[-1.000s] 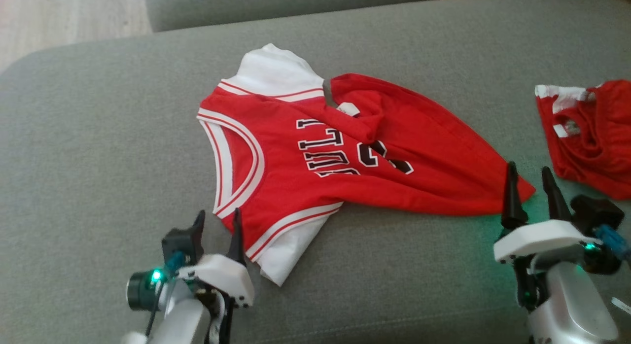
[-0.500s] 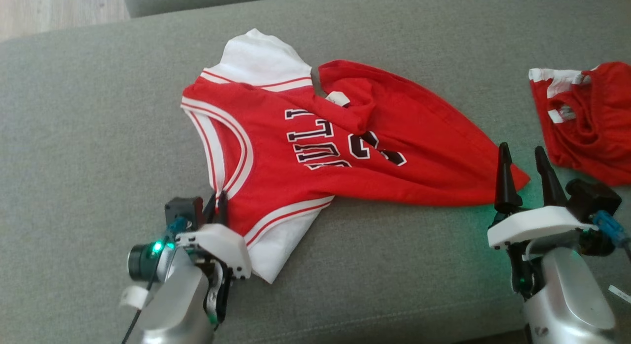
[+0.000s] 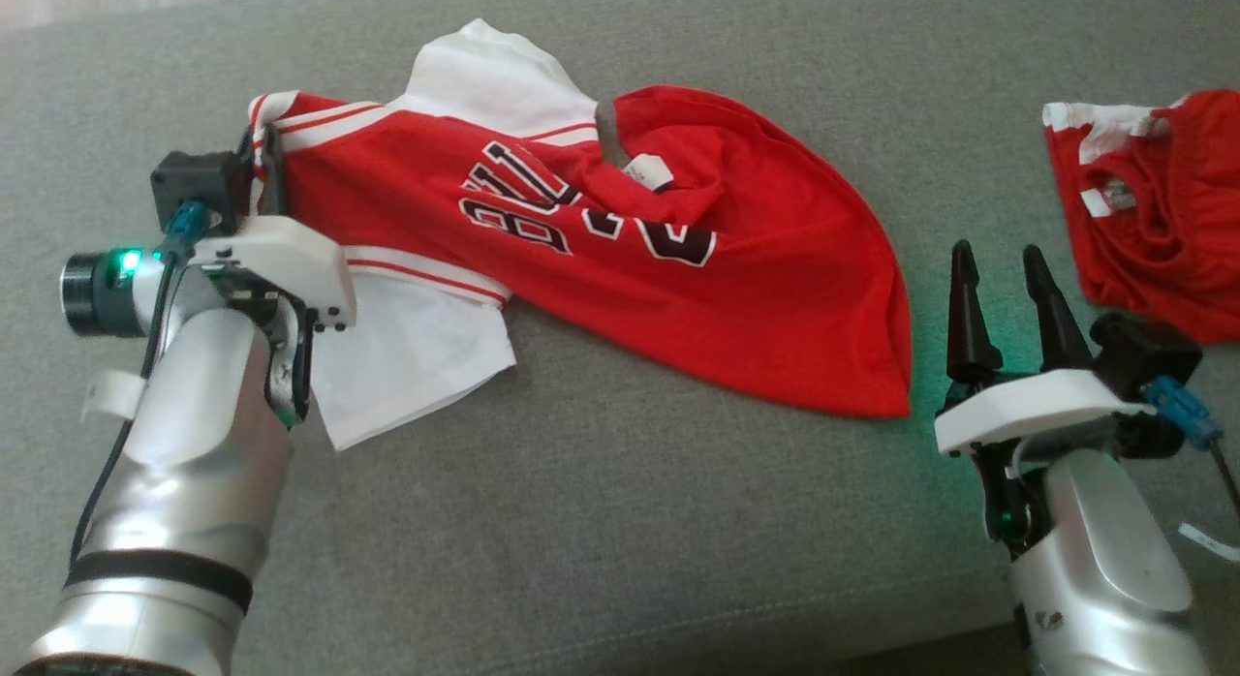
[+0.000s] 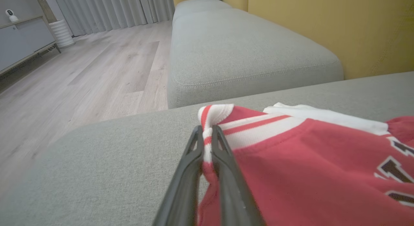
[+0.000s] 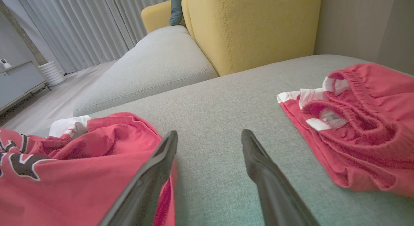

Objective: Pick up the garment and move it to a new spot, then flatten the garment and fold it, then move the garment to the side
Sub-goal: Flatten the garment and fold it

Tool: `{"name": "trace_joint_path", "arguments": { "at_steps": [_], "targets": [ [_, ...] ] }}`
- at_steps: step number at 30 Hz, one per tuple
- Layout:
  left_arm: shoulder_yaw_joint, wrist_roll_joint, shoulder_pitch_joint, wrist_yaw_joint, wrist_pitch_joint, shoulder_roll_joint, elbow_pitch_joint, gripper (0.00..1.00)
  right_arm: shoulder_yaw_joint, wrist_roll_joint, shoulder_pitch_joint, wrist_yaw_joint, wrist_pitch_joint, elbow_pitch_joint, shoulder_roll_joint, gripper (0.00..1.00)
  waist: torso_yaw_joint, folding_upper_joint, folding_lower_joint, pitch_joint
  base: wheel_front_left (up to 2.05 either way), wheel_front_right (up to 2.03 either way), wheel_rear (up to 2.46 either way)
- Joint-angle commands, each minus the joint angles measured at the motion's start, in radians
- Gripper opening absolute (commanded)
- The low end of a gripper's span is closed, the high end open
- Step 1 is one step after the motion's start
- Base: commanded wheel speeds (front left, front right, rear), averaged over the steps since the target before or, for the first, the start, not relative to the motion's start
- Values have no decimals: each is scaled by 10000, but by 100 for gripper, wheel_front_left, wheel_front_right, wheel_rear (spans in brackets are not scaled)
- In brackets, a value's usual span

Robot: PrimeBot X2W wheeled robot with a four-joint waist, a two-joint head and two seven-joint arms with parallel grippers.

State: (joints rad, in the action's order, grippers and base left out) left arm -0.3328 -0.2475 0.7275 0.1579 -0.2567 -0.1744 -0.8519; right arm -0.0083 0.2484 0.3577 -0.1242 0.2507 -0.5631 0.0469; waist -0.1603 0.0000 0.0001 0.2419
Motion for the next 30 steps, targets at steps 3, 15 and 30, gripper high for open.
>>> {"name": "trace_joint_path", "arguments": {
  "at_steps": [3,15,30],
  "targets": [
    [484,50,323,72,-51,-317,-133,100,377,115,276,-65,110,294,34,100,-83,0,-1,15,0,0,0],
    [1567,303,-2854,282,-51,787,2325,100,687,9,-260,-65,110,205,34,100,472,0,-1,-912,0,0,0],
    [1471,742,-6453,213,-51,1235,4566,100,1149,-404,-1577,-65,111,-424,34,100,1068,0,-1,-2213,0,0,0]
  ]
}}
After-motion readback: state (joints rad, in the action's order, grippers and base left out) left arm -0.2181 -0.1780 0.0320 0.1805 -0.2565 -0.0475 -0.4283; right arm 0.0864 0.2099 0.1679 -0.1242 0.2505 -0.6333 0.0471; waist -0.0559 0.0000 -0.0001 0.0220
